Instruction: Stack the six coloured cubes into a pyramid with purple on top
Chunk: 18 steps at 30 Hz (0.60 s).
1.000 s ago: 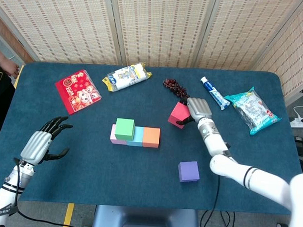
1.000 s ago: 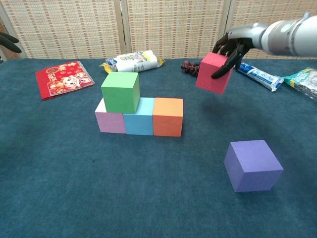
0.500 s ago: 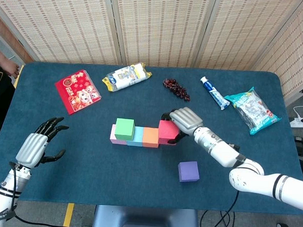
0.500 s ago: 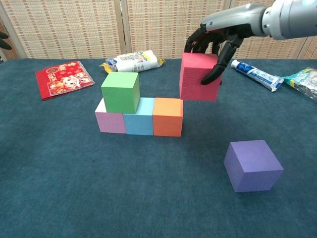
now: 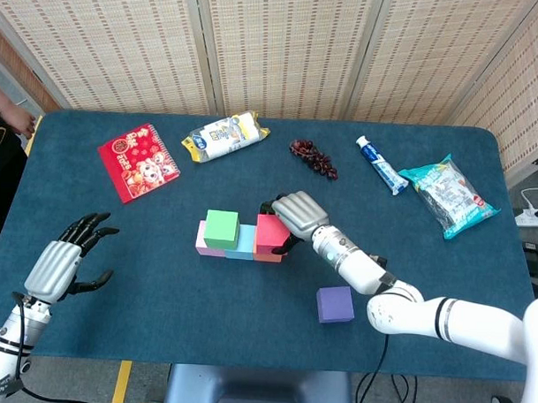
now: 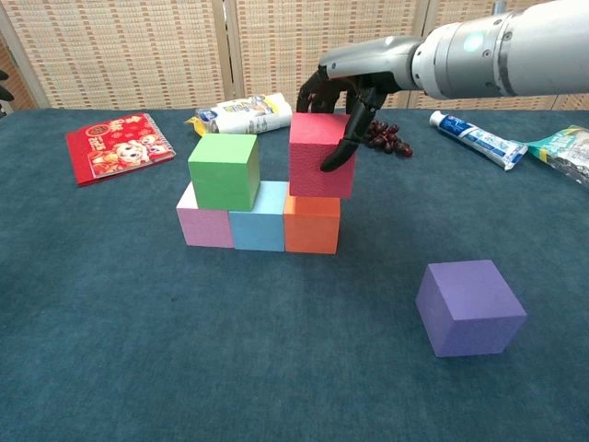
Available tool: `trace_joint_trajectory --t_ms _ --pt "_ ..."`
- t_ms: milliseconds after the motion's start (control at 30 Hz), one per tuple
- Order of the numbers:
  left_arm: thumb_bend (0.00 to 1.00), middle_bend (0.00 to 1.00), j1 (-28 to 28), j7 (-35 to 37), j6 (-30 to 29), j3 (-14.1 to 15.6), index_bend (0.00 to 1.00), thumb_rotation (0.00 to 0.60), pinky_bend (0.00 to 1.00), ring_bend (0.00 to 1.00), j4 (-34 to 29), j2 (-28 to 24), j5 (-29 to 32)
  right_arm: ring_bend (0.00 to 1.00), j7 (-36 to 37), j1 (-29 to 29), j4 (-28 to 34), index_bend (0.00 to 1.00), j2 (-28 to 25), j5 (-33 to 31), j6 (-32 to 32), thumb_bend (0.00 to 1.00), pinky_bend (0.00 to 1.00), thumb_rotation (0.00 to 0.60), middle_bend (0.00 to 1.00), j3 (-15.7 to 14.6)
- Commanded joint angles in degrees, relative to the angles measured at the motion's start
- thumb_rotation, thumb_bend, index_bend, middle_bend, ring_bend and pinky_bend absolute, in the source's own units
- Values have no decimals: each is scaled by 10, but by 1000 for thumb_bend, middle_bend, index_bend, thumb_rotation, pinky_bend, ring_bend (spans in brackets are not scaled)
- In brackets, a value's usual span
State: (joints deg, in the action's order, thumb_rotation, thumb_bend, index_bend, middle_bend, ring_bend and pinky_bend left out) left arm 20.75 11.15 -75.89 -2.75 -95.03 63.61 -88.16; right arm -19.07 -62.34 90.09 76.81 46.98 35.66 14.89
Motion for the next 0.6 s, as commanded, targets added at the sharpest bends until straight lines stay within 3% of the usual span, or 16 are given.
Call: trace_joint_trajectory --t_ms 33,300,600 --pt "317 61 -1 5 -2 0 209 600 126 0 2 0 -3 359 -26 -18 1 522 19 -39 31 323 491 600 479 -15" --pt "317 62 -4 22 -7 3 209 600 126 0 10 3 -15 339 -71 -49 -6 494 55 -112 81 323 465 600 458 -32" --pt "316 61 -9 43 -10 4 206 600 126 0 21 3 -17 322 -96 -72 -22 466 79 -151 94 323 451 600 440 -37"
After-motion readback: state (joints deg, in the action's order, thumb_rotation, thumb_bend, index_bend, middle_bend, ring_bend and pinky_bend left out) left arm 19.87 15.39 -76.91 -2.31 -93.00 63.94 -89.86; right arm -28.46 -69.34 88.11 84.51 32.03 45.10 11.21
